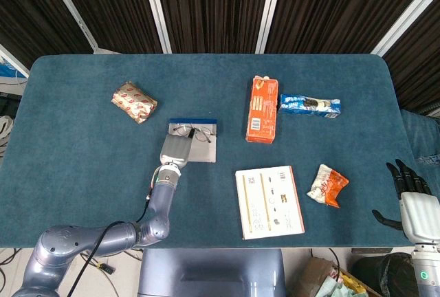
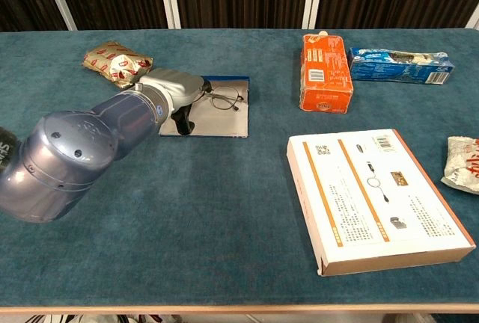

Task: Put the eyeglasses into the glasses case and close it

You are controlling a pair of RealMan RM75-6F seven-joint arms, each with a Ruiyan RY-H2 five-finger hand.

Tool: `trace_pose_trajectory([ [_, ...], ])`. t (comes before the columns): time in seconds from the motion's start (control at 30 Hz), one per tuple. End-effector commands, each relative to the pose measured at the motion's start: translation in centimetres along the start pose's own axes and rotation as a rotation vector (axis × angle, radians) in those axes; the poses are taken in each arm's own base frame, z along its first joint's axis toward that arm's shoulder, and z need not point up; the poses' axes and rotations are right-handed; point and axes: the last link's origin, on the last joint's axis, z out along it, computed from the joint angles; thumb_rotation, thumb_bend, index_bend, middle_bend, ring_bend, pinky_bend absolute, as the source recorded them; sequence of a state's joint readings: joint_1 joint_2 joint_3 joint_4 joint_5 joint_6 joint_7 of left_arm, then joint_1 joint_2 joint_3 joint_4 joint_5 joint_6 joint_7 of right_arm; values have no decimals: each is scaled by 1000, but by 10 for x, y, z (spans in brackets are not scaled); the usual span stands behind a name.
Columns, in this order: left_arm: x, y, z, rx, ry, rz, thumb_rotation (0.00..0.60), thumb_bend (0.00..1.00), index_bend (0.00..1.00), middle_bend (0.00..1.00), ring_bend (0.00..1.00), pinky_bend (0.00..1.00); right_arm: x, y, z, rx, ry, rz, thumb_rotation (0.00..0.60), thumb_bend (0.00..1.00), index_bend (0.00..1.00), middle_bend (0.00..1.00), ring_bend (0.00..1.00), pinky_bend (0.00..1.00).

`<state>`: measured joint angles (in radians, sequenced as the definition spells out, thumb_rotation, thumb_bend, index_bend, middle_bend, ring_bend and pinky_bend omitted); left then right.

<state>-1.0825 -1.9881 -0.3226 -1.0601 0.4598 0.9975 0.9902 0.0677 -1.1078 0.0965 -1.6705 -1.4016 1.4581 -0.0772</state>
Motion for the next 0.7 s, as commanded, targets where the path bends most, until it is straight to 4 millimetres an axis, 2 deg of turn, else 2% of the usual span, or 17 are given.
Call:
trace_pose_trajectory([
  [0.03, 0, 1, 1, 0, -1, 1, 600, 450, 89, 589, 445, 458, 0, 0, 0, -1, -1, 1, 600, 235, 61, 27, 104, 161],
  [0.7, -1, 8, 7, 24, 3, 0, 600, 450, 87, 596, 444, 458, 0, 0, 0, -3, -1, 6, 600, 237, 61, 28, 104, 161],
])
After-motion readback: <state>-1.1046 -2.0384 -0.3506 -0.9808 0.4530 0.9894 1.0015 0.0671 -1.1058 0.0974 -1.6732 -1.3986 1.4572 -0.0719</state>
